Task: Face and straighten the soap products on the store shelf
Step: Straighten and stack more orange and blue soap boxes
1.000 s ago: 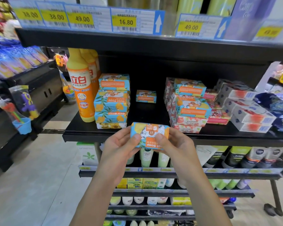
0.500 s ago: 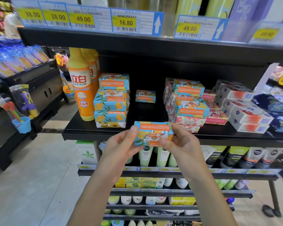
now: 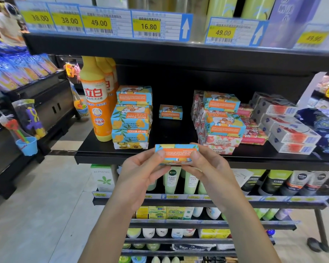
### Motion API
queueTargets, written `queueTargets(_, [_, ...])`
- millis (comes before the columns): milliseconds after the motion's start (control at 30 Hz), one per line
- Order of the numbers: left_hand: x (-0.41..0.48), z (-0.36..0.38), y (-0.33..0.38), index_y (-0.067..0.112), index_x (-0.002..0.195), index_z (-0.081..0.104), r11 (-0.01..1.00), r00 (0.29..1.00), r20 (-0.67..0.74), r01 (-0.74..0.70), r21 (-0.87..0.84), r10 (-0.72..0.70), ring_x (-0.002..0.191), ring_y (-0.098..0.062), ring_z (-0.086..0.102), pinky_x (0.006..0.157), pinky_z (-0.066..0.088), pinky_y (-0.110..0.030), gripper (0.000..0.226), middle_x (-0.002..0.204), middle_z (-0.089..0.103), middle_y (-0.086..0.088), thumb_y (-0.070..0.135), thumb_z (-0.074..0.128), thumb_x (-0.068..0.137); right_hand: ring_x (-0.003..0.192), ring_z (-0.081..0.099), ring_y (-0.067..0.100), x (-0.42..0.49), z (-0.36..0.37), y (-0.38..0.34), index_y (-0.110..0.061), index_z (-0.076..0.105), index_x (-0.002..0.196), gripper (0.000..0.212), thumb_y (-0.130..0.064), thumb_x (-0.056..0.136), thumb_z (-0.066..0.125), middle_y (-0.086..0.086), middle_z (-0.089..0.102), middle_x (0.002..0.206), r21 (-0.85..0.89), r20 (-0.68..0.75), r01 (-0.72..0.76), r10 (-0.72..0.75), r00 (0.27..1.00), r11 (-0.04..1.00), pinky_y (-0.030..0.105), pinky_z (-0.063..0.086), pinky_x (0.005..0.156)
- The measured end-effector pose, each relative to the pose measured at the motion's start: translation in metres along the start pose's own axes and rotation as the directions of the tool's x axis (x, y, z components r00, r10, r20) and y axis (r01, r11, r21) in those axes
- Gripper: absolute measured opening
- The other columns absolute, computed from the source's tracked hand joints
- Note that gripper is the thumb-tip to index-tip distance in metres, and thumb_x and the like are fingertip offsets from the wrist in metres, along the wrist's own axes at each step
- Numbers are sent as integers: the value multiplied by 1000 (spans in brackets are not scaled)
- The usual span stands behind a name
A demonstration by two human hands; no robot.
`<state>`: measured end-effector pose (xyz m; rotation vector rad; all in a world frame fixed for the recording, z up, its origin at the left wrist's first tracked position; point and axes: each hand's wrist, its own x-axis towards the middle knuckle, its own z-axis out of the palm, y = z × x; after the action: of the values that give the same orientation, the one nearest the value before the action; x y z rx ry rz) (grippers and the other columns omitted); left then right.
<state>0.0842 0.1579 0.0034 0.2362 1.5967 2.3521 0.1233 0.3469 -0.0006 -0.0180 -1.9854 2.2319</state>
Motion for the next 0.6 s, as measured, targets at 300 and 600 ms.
queueTargets(300, [2, 0, -2, 6, 135, 60, 1000, 999, -31, -20, 10, 20, 114, -21, 71, 100, 56, -33, 60, 118, 76, -8, 25, 75, 80, 112, 72, 21, 1, 4, -5, -6, 68, 124, 54, -42, 84, 71, 7, 75, 117, 30, -25, -60, 61, 998, 998, 37, 53, 104])
queueTargets(600, [1, 3, -2, 14, 138, 58, 998, 998, -19, -57, -40, 56, 115, -19, 70, 97, 56, -28, 62, 119, 75, -6, 21, 74, 78, 116, 69, 20, 3, 2, -3, -10, 64, 130, 62, -38, 76, 78, 6, 74, 121, 47, -31, -20, 22, 999, 999, 31, 56, 99])
